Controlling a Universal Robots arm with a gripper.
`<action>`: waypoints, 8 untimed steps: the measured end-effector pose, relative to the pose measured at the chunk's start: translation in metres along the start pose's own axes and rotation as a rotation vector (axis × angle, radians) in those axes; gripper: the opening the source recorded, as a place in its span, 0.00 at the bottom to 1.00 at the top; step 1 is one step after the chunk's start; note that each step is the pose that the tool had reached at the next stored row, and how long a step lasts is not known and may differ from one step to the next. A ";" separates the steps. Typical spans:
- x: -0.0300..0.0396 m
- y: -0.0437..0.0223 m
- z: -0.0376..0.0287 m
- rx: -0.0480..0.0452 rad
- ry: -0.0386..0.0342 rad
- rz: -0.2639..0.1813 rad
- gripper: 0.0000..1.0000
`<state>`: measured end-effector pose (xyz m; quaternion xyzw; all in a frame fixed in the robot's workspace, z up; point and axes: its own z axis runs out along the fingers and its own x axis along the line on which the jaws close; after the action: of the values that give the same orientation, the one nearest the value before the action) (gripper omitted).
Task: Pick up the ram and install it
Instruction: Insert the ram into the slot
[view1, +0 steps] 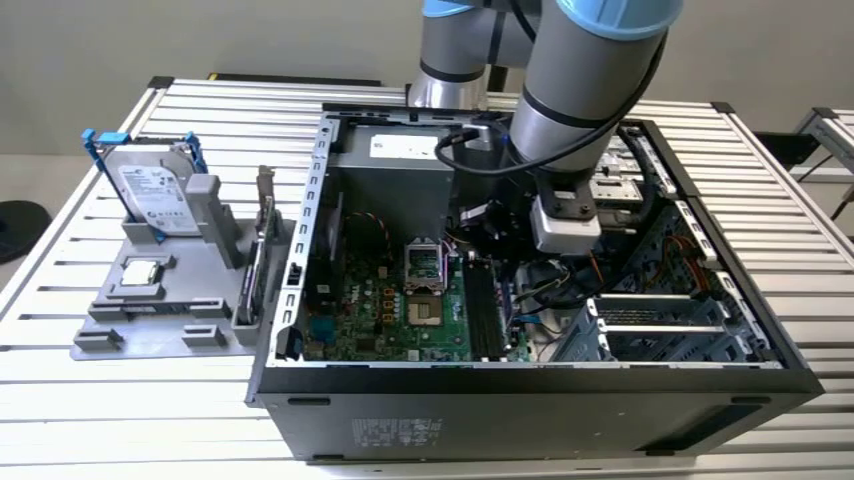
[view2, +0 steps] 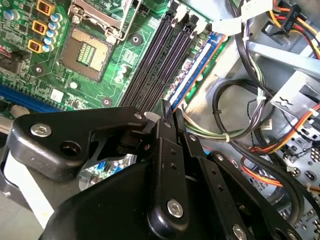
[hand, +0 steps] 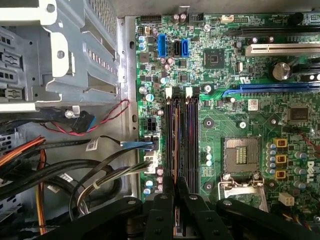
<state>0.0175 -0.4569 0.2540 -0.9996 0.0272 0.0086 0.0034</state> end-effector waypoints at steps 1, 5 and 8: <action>0.0002 0.0001 0.0015 0.0001 0.0000 0.000 0.00; 0.0013 0.0006 0.0069 0.0001 0.0001 0.000 0.00; 0.0022 0.0012 0.0096 -0.0001 0.0000 0.000 0.00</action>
<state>0.0195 -0.4582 0.2443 -0.9996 0.0272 0.0086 0.0034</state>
